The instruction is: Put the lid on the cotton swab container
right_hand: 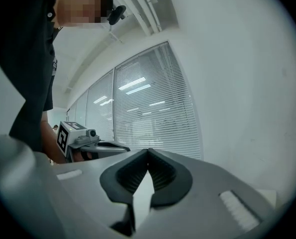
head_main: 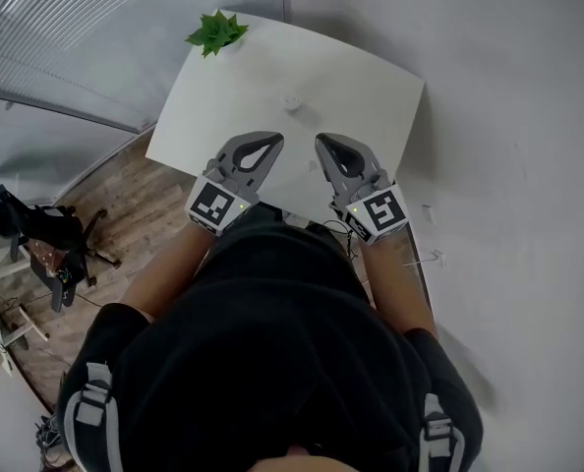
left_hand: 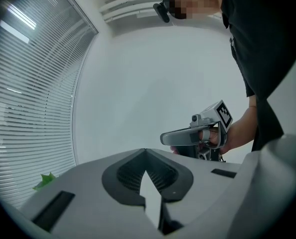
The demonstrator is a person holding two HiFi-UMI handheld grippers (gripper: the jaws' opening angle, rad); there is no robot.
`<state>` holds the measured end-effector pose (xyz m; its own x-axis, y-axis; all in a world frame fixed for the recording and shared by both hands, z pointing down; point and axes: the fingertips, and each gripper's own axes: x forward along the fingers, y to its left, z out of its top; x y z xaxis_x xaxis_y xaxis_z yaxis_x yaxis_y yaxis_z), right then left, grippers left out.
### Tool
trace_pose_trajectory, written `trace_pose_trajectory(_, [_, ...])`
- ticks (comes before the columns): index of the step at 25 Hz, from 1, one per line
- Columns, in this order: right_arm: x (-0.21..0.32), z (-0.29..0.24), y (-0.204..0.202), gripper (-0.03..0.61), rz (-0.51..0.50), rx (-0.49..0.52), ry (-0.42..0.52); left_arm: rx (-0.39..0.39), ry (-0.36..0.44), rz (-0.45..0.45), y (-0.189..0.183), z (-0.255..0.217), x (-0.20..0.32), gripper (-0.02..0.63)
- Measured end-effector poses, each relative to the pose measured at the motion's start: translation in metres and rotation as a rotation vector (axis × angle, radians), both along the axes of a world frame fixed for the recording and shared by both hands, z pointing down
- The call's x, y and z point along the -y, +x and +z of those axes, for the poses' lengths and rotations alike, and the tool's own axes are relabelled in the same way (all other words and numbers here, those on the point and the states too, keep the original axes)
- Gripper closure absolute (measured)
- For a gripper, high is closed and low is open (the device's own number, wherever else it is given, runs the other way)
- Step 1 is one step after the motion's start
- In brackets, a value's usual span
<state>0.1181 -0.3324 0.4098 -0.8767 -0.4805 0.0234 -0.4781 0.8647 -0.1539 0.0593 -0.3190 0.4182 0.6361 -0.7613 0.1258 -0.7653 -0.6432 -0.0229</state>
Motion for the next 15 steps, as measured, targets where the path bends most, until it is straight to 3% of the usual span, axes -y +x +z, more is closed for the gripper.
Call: trace_pose_trajectory(15, [-0.003,-0.025,-0.002,0.568,-0.028,0.012,0.039,-0.013,0.024,-0.018,-0.001,-0.023,0.002,0.604])
